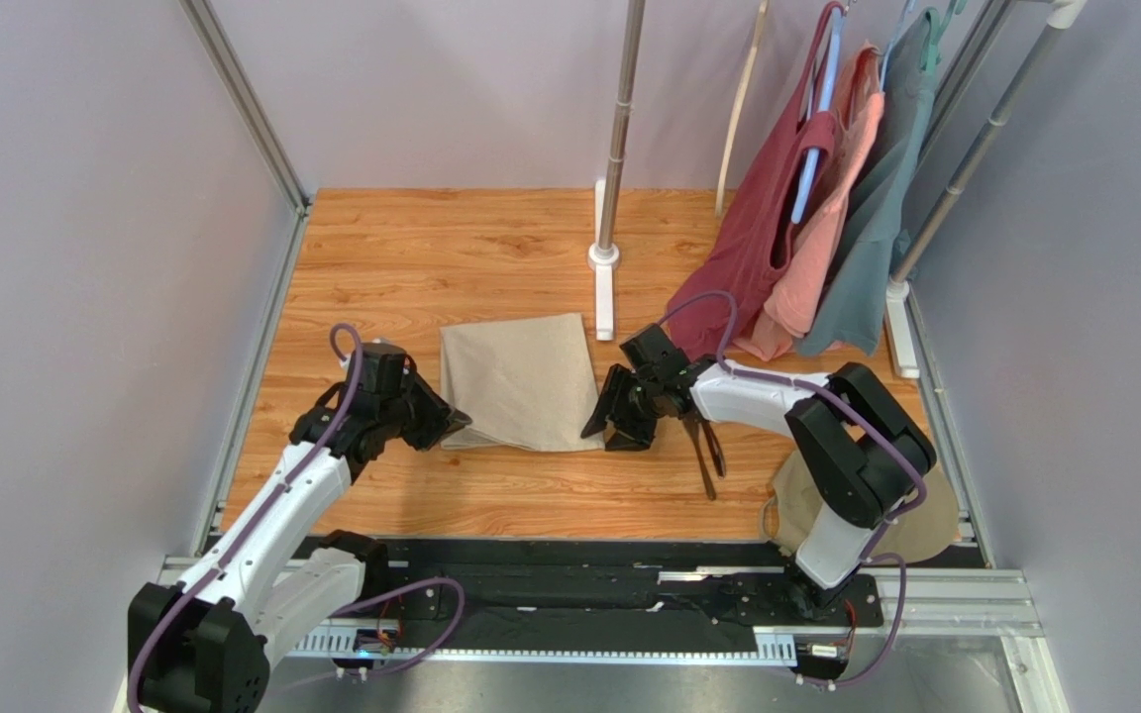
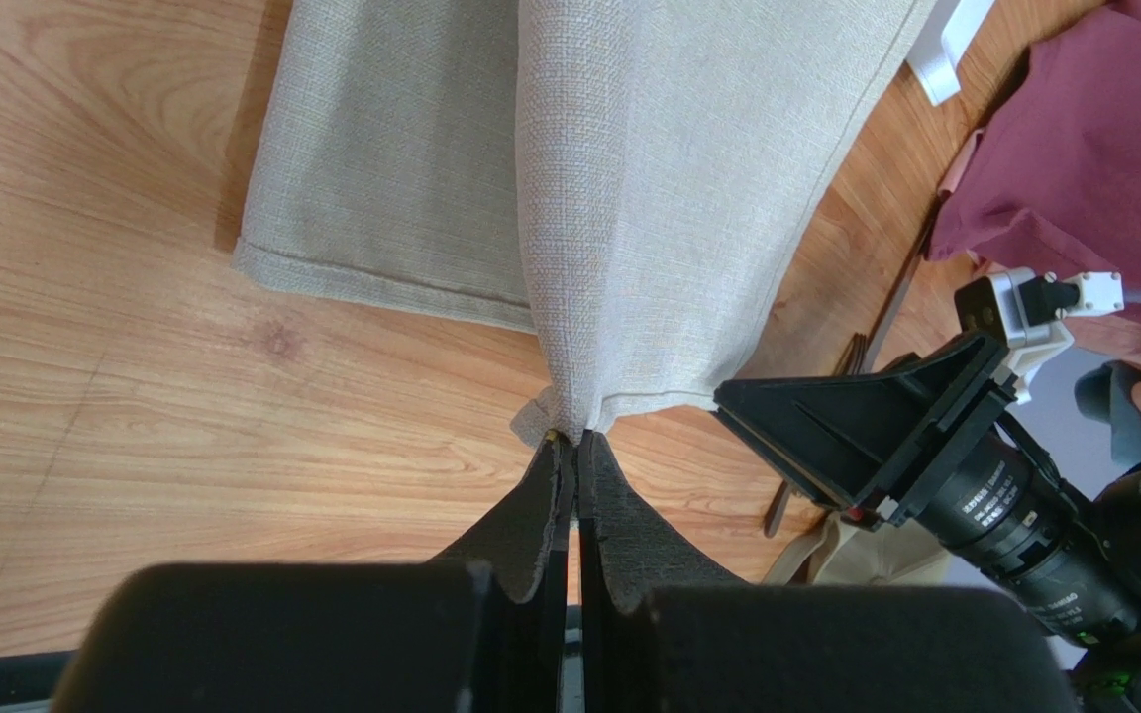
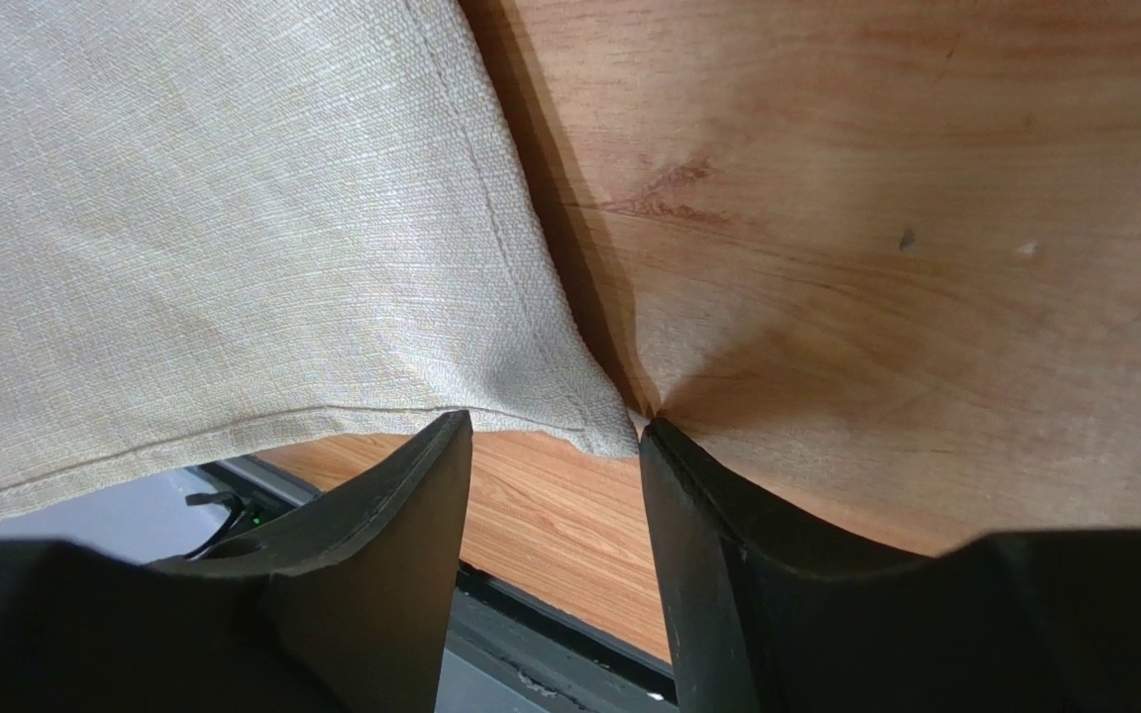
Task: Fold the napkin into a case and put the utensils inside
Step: Pick up the square-folded napkin from the center of the board.
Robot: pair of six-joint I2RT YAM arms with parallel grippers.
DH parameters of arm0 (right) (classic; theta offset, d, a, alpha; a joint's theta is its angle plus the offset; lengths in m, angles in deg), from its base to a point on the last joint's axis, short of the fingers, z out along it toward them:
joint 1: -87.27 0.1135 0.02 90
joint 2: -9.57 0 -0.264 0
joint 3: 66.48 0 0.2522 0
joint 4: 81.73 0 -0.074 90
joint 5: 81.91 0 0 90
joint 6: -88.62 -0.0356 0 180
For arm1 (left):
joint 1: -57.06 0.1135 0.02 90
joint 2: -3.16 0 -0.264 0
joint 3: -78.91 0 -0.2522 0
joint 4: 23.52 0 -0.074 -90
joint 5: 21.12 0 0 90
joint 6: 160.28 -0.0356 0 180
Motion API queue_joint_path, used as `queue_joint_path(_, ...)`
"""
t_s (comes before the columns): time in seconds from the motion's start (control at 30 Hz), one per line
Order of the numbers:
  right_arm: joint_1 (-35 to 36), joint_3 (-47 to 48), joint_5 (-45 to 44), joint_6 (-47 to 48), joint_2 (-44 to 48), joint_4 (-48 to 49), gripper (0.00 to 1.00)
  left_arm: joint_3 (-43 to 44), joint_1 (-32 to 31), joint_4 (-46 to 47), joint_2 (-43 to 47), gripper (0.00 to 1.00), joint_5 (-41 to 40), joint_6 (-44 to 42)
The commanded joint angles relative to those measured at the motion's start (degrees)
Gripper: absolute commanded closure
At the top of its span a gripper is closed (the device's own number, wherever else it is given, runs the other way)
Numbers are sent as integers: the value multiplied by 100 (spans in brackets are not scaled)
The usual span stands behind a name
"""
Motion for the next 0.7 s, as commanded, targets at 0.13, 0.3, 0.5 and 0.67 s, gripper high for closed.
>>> queue_joint_path(0.13, 386, 408, -1485, -122, -286, -952, 50, -160, 21, 169, 204, 100, 238, 116)
queue_joint_path(0.3, 562, 540, -1987, -280, -505, -1215, 52, -371, 21, 283, 309, 100, 265, 124)
queue_joint_path(0.5, 606, 497, -2137, -455, -857, -1374, 58, -565, 21, 407, 441, 100, 309, 142)
queue_joint_path(0.67, 685, 593, -2418, -324, -744, -1532, 70, -565, 21, 310, 617, 100, 168, 2)
